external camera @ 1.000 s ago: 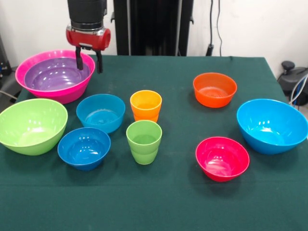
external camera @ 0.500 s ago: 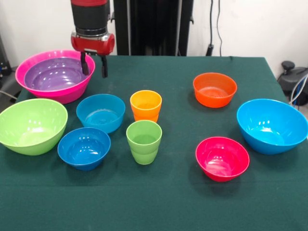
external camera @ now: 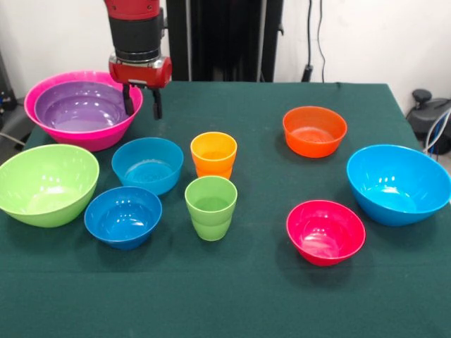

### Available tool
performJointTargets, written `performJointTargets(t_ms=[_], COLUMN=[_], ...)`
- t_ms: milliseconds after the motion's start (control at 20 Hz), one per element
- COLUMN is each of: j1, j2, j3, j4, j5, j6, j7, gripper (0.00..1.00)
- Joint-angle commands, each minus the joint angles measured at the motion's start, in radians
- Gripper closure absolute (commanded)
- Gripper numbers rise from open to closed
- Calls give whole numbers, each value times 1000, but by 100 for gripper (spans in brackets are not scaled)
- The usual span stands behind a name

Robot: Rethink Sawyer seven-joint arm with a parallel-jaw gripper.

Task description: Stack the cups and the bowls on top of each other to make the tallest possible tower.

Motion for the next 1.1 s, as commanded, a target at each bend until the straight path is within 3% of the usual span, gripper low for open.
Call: performJointTargets(t_ms=[50,900,950,1100], j1=[24,-16,-21,-11], j2=[54,14,15,7], j3=[70,92,92,76], j4=[-57,-15,-12,-8], j5=[-78,-63,-69,-76], j6=[-4,41,26,6], j7=[-94,-125,-119,-97], gripper=[0,0,100,100])
